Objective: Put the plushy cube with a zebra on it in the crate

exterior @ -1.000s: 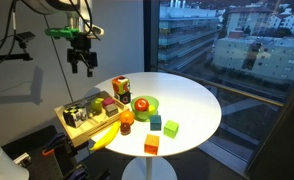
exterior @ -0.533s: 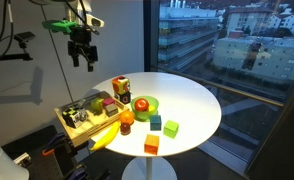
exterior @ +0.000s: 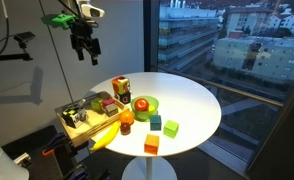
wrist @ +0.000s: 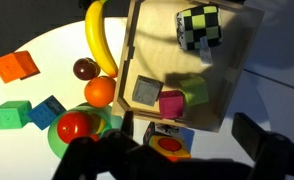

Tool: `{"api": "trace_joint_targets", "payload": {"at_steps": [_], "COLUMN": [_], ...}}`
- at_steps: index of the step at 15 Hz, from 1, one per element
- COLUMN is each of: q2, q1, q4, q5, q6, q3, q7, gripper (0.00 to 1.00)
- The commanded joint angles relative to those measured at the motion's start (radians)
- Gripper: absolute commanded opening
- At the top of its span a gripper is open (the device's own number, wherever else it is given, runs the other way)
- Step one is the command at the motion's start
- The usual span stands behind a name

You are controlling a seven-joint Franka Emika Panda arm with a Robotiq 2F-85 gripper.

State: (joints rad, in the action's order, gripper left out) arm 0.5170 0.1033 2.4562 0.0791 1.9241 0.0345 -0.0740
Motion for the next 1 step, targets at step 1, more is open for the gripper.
{"api": "trace_joint_targets", "payload": {"at_steps": [1], "q2": [-0.003], "q1": [-0.004], "q4": [-0.002], "q5": [0.002], "q6": [-0.002], "q3": [0.004], "q7": [-0.001], "gripper": [1.00]}}
